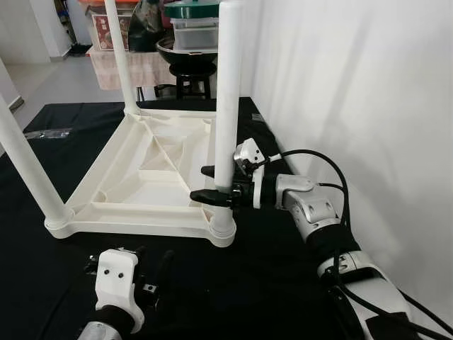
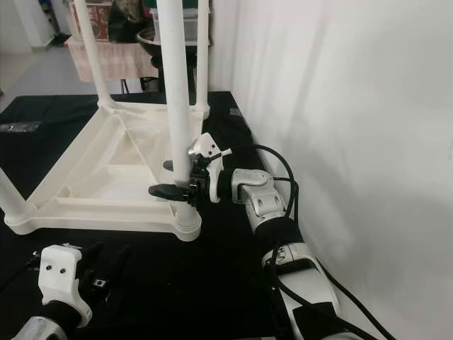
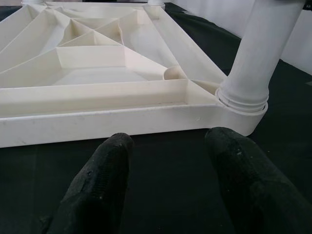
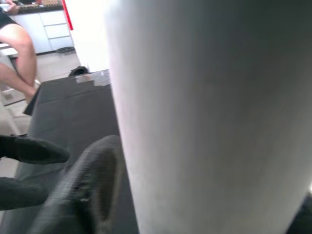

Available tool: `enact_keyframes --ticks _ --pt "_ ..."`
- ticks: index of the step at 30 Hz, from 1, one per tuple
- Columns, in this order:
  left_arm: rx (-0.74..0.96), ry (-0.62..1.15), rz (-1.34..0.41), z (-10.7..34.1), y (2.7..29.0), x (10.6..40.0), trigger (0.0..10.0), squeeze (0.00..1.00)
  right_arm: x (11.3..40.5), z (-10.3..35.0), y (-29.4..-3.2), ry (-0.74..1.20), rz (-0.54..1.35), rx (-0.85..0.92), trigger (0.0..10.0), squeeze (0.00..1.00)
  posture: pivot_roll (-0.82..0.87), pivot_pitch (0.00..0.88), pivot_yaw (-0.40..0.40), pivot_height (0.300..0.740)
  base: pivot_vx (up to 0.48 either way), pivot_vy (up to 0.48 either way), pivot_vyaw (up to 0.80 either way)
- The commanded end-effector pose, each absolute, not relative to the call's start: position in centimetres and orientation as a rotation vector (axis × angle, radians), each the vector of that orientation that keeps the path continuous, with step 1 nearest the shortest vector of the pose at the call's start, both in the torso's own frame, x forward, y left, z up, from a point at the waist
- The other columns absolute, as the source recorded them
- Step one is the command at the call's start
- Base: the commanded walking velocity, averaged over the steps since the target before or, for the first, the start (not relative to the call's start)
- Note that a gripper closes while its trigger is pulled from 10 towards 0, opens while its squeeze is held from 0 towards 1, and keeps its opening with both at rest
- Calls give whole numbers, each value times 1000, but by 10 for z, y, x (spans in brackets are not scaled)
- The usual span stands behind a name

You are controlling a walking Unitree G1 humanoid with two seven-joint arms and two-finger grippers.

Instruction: Building children table

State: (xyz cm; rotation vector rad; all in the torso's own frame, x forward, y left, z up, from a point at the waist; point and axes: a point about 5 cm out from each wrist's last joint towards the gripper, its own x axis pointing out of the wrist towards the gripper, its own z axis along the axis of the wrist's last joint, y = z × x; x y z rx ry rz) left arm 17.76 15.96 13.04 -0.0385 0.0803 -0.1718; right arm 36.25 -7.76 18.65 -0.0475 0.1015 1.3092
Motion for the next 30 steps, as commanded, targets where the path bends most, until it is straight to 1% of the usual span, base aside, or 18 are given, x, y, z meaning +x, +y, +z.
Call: enact_keyframes --ticks 1,3,4,10,13,14,15,17,18,19,20,21,22,23,24,26,30 --pt "-46 88 -167 130 159 177 10000 0 364 189 -75 98 1332 -58 3843 0 75 0 -70 740 0 0 0" --pt "-46 87 -166 130 159 177 10000 0 365 188 -76 107 1347 -51 3843 0 75 0 -70 740 0 0 0" --pt "-46 87 -167 130 159 178 10000 0 365 188 -76 113 1357 -37 0 0 75 0 -70 740 0 0 0" --pt "-47 87 -168 130 159 178 10000 0 366 187 -78 113 1379 -15 0 0 75 0 -71 740 0 0 0" --pt "-48 86 -170 130 158 180 10000 0 365 180 -87 102 1355 -2 0 0 65 0 -64 740 0 0 0" --pt "-48 86 -173 131 158 180 10000 0 365 174 -93 98 1290 -18 0 0 63 0 -60 740 0 0 0" --pt "-49 87 -174 131 158 180 10000 0 366 167 -97 105 1171 -24 0 0 49 0 -65 740 0 0 0" --pt "-49 87 -174 131 158 180 10000 0 366 167 -97 105 1171 -24 0 0 49 0 -65 740 0 0 0" --pt "-49 87 -175 131 158 179 10000 0 366 162 -100 110 1087 -28 0 0 45 0 -66 740 0 0 0" --pt "-49 87 -175 131 158 179 10000 0 366 162 -100 110 1087 -28 0 0 45 0 -66 740 0 0 0" --pt "-49 89 -175 131 159 179 10000 0 366 141 -102 183 791 -29 0 0 40 0 -59 740 0 0 0" --pt "-48 94 -176 130 160 179 10000 0 348 121 -93 243 650 -9 0 0 16 0 -31 740 0 0 0" --pt "-46 98 -182 128 161 179 10000 0 333 112 -87 269 577 -24 0 0 10 0 -25 740 0 0 0" --pt "-44 101 -187 128 161 180 10000 0 323 108 -83 278 547 -32 0 0 10 0 -25 740 0 0 0" --pt "-45 98 -198 128 159 181 10000 0 319 109 -77 268 585 -56 0 0 6 0 -21 740 0 0 0" --pt "-47 91 -210 129 156 184 10000 0 321 109 -70 255 627 -99 0 0 13 0 -29 740 0 0 0" --pt "-44 84 -207 130 156 187 10000 0 324 109 -62 242 650 -119 0 0 20 0 -34 740 0 0 0"
